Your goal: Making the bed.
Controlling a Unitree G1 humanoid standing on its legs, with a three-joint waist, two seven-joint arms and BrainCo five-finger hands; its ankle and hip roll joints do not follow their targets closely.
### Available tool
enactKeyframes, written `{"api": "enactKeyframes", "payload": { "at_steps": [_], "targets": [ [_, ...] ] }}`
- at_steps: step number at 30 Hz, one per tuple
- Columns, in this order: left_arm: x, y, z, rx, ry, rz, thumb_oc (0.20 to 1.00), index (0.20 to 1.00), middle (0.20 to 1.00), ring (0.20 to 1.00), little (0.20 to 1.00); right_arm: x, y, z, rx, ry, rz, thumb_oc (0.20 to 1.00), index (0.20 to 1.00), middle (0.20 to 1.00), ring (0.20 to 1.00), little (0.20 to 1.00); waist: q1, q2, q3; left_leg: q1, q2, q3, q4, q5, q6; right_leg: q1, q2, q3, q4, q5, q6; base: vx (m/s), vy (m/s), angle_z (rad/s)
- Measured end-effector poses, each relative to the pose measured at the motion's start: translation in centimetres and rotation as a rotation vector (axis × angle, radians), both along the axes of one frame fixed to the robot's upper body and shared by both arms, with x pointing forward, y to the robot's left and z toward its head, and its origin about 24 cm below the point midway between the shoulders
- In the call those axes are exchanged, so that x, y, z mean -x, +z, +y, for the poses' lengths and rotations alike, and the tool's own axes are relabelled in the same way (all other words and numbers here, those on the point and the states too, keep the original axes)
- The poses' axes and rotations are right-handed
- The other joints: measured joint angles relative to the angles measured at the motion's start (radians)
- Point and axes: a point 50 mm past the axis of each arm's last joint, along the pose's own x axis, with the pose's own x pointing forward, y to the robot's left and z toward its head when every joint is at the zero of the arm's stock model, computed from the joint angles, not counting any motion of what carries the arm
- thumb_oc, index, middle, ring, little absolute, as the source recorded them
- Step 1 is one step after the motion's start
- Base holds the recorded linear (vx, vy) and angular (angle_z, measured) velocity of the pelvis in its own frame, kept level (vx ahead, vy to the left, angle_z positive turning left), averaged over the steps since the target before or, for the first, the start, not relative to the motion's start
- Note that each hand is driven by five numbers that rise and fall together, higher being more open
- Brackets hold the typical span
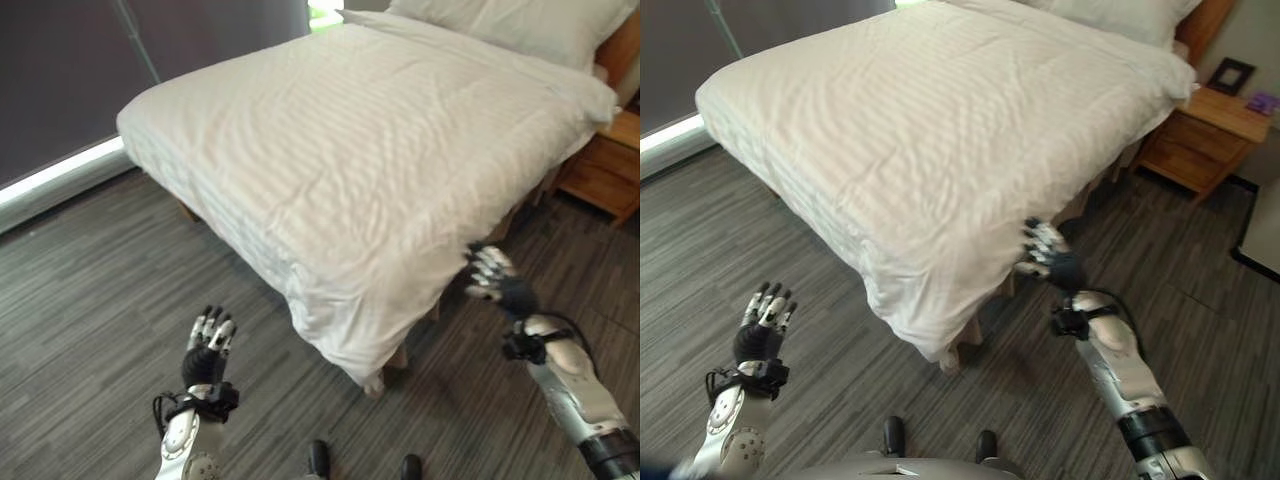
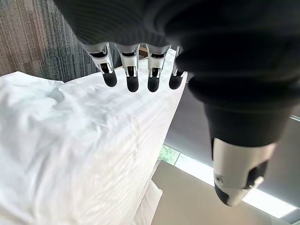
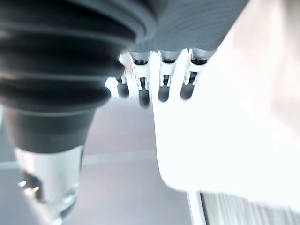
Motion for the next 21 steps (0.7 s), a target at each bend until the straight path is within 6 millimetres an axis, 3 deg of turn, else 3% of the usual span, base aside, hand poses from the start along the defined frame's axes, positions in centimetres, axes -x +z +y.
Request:
{"api": "enactKeyframes", "payload": {
  "at_steps": [1,3,4,5,6,9,10,13,21],
  "targets": [
    [0.0,-0.1,-0.4,0.015,-0.014,-0.001,1.000,1.000,1.000,1.000,1.000,-1.0,0.2,2.6,-0.011,0.075,0.003,1.000,1.000,1.000,1.000,1.000,0.030,0.008,0.007,-0.009,0.000,-0.005,-0.001,0.001,0.000,-0.003,0.000,-0.008,0.000,0.000,0.000,-0.11,0.004,0.12],
    [-0.3,0.0,-0.8,0.021,-0.028,-0.005,1.000,1.000,1.000,1.000,1.000,-2.2,0.6,5.1,-0.045,0.115,0.001,1.000,1.000,1.000,1.000,1.000,0.040,0.017,0.026,-0.017,0.000,-0.009,0.001,0.007,0.004,-0.010,0.001,-0.014,0.000,0.003,-0.003,-0.12,0.005,0.13],
    [-0.9,0.2,-1.3,0.026,-0.051,-0.021,1.000,1.000,1.000,1.000,1.000,-2.6,0.9,6.7,-0.074,0.140,0.000,0.200,0.200,0.200,0.200,0.200,0.070,0.028,0.039,-0.038,-0.001,-0.022,0.005,0.012,0.005,-0.022,0.001,-0.022,0.001,0.009,-0.004,-0.12,0.001,0.20],
    [-1.1,0.3,-1.4,0.026,-0.054,-0.026,1.000,1.000,1.000,1.000,1.000,-2.7,0.9,6.9,-0.061,0.146,0.000,0.200,0.200,0.200,0.200,0.200,0.068,0.029,0.049,-0.043,-0.002,-0.028,0.005,0.015,0.007,-0.026,0.002,-0.028,0.001,0.011,-0.004,-0.06,-0.002,0.28],
    [-1.3,0.5,-1.4,0.023,-0.055,-0.033,1.000,1.000,1.000,1.000,1.000,-3.5,0.1,8.2,-0.054,0.140,0.043,0.200,0.200,0.200,0.200,0.200,0.104,0.033,0.072,-0.064,-0.004,-0.037,0.005,0.020,0.010,-0.041,0.000,-0.042,0.001,0.012,-0.004,-0.14,-0.002,0.21],
    [-2.2,1.1,-2.0,0.035,-0.076,-0.068,1.000,1.000,1.000,1.000,1.000,-4.2,-0.3,8.7,-0.020,0.128,0.068,0.200,0.200,0.200,0.200,0.200,0.137,0.040,0.119,-0.104,-0.010,-0.057,0.006,0.032,0.017,-0.070,-0.003,-0.058,0.004,0.018,-0.004,-0.14,0.005,0.20],
    [-2.7,1.4,-2.2,0.040,-0.090,-0.082,1.000,1.000,1.000,1.000,1.000,-4.8,0.1,8.7,0.008,0.118,0.058,0.200,0.200,0.200,0.200,0.200,0.131,0.046,0.144,-0.119,-0.010,-0.065,0.007,0.039,0.015,-0.079,-0.002,-0.067,0.005,0.022,-0.005,-0.13,0.014,0.37],
    [-3.6,2.1,-2.2,0.035,-0.095,-0.111,1.000,1.000,1.000,1.000,1.000,-5.9,-0.2,7.3,0.066,0.038,0.074,0.200,0.200,0.200,0.200,0.200,0.160,0.052,0.192,-0.137,-0.018,-0.085,0.007,0.047,0.017,-0.088,-0.008,-0.090,0.004,0.023,-0.005,-0.08,0.020,0.18],
    [-4.3,2.9,-1.9,0.017,-0.099,-0.146,1.000,1.000,1.000,1.000,1.000,-8.6,2.2,2.5,0.088,-0.174,0.029,0.200,0.200,0.200,0.200,0.200,0.164,0.077,0.282,-0.201,-0.021,-0.093,0.007,0.055,0.024,-0.146,-0.009,-0.098,0.005,0.031,-0.006,-0.04,0.035,0.02]
  ]
}}
